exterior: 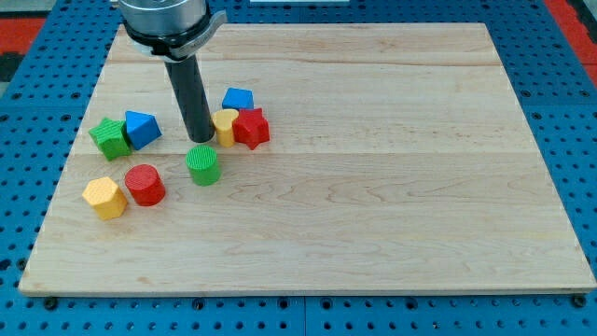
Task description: Move the green circle towards the top right of the board
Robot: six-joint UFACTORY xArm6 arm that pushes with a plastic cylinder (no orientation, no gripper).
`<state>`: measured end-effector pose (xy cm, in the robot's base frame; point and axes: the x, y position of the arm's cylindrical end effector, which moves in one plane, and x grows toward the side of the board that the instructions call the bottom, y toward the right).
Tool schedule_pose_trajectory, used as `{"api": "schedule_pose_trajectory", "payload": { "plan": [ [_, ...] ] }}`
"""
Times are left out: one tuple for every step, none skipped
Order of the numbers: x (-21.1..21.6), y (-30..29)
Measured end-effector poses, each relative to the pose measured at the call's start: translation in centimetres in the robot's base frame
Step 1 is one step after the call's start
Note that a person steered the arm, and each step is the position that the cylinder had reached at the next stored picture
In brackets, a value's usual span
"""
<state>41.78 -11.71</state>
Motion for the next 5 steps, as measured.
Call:
{"api": "schedule_pose_trajectory", "payload": {
  "plan": [
    [0.4,-2.1],
    [1.3,-7.0],
    [5.2,-4.1],
    [6.1,1.5],
    [5.8,4.4]
  ]
}}
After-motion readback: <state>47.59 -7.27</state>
